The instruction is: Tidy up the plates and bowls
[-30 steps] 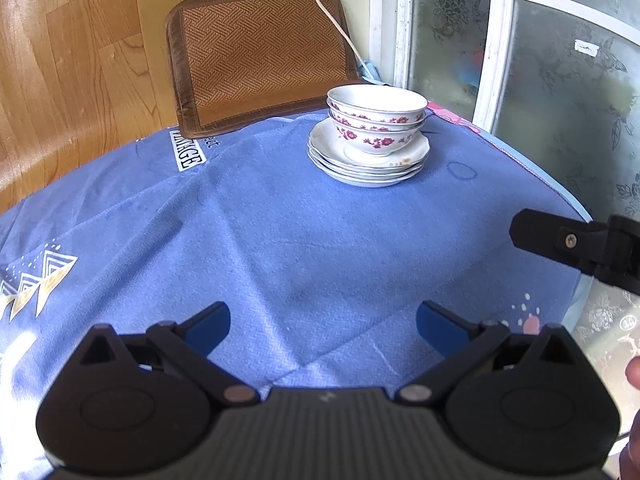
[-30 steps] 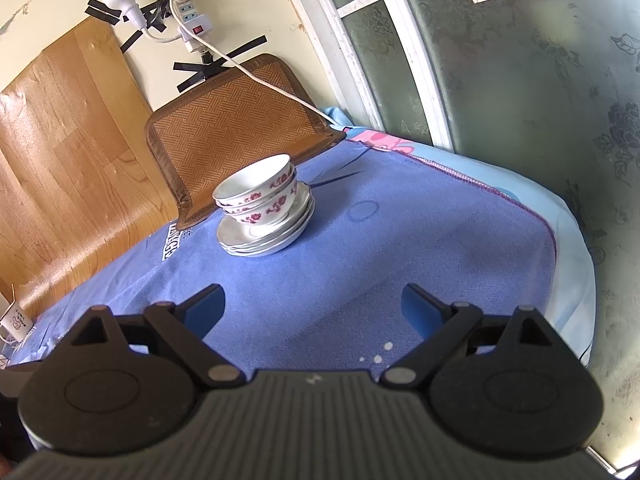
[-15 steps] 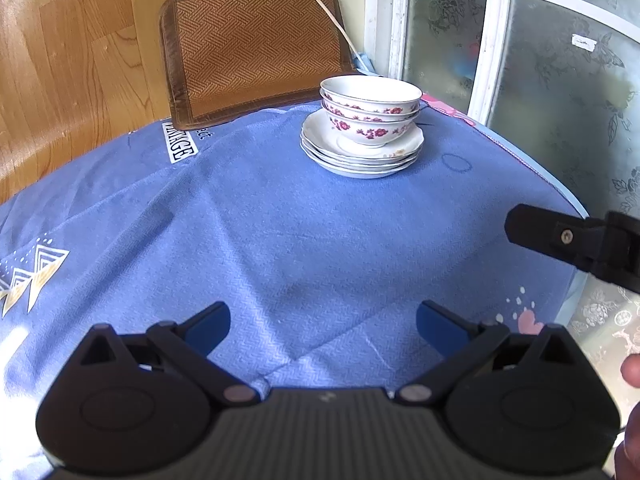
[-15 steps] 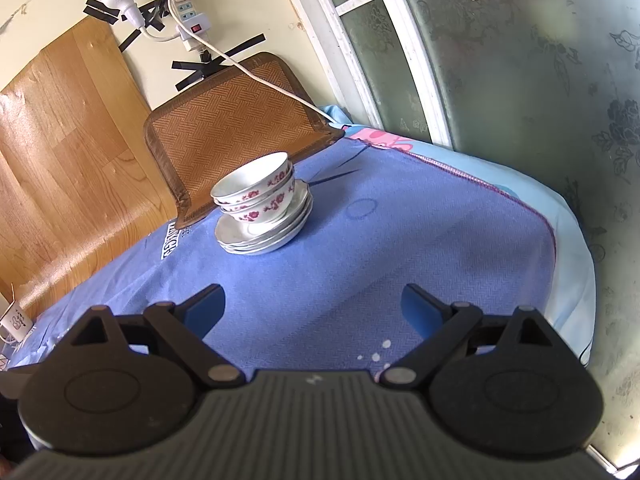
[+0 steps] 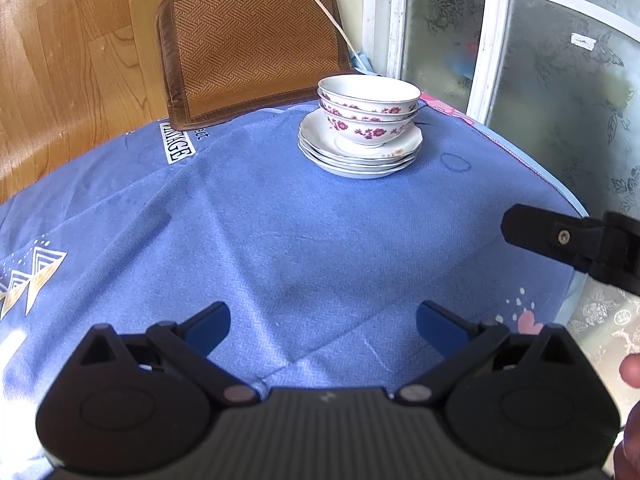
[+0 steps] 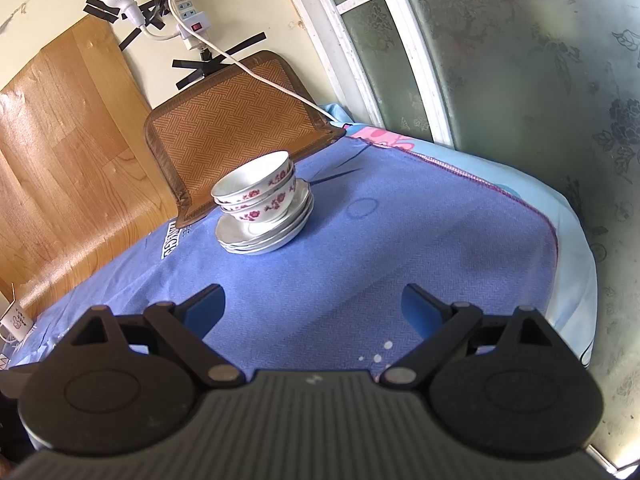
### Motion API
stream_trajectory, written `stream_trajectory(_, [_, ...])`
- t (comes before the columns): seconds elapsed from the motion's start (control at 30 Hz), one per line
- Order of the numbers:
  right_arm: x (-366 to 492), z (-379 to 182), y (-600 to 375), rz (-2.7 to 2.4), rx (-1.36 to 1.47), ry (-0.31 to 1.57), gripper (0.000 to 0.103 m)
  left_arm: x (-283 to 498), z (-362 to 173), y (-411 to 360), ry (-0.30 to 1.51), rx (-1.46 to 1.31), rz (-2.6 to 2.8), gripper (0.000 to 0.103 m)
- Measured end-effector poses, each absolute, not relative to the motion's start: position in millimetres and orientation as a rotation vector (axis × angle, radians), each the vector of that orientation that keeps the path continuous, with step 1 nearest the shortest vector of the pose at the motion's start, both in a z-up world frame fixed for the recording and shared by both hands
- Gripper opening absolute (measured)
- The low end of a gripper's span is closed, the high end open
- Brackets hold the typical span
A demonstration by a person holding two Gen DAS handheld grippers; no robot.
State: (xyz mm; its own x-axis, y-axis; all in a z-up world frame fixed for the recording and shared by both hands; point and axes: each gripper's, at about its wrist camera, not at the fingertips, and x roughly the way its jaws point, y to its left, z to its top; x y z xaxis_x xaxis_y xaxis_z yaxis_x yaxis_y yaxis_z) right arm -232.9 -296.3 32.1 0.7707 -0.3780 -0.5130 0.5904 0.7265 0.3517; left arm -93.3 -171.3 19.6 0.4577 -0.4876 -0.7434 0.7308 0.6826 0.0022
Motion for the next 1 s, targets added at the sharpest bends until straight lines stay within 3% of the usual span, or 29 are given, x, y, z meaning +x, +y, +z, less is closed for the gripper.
stream_trajectory(1.0, [-233.7,28.5,-297.7,-0.559,0.536,0.435,0.097,-93.4,13.4,-176.5,0.806,0.342,-0.773,0.103])
